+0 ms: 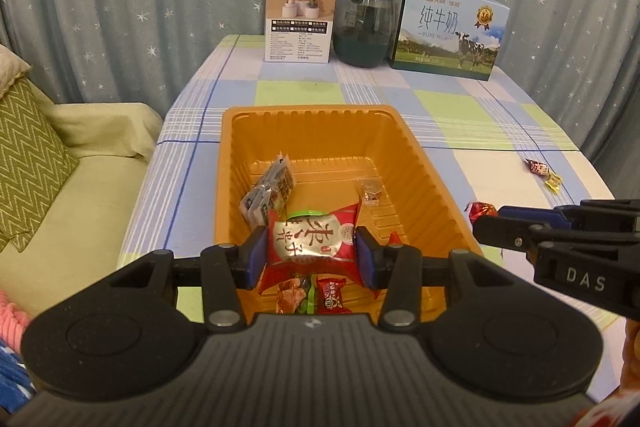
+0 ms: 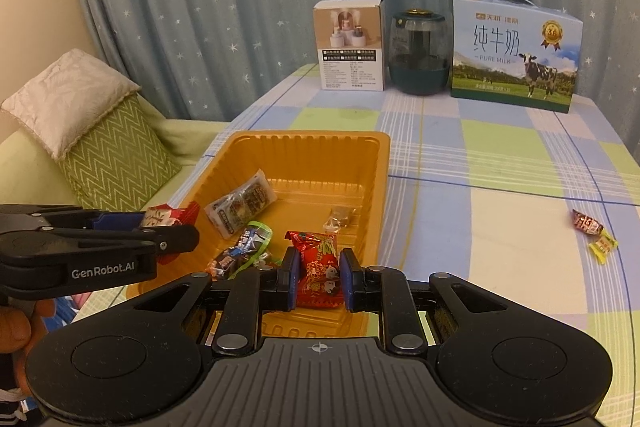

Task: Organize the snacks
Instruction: 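Carry both snacks over the orange tray and lower them inside, then open both tools to release the snacks into the tray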

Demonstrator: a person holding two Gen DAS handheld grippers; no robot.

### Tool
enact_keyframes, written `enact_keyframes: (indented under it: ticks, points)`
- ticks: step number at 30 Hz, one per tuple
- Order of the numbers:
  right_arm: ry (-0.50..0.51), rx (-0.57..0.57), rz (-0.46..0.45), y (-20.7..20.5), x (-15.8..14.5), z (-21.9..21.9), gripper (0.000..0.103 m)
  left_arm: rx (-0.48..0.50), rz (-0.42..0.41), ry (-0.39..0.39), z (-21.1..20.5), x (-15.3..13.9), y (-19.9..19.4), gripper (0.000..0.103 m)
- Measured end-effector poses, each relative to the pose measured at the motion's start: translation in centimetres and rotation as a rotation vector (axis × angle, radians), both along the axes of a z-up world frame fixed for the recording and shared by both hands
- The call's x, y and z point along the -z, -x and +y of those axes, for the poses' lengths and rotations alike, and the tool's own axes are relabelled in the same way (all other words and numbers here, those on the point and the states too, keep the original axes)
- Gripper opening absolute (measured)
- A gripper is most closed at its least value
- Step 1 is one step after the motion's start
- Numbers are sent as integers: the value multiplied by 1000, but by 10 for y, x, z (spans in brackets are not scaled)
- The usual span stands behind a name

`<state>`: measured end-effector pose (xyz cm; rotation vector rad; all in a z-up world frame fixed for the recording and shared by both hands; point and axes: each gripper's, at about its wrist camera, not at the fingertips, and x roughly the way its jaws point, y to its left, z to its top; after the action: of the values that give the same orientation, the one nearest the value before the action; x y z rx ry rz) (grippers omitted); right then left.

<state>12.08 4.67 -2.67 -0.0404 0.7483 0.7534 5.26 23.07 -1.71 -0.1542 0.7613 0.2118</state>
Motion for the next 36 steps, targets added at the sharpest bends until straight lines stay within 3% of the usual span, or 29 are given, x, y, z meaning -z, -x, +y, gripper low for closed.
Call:
enact_keyframes:
  ticks: [2, 3, 5, 19, 24, 25, 28, 36]
  points:
    - [-2, 1, 2, -1, 1, 1, 22, 8, 9, 6, 1, 2, -3, 47]
    - [-2, 0, 3, -2, 1, 1, 22, 6, 10, 6, 2, 3, -4, 56]
    - [-4, 0, 4, -2, 1, 0, 22, -6, 5, -5, 3, 2, -3, 61]
    - [-21, -31, 23, 1, 3, 9, 22, -87, -16, 0, 21, -6, 32, 61]
    - [-70, -64, 56, -4, 5, 16, 22, -101, -24, 0, 24, -7, 35, 64]
    - [-87, -67, 73, -5, 7, 15, 25, -104, -24, 0, 24, -7, 36, 64]
    - [-112, -36, 79, -7, 8, 6, 60, -108, -27, 3, 24, -8, 38, 65]
    - [-98, 75, 108, 0, 9, -38, 61, -97, -26, 3, 15, -11, 43, 68]
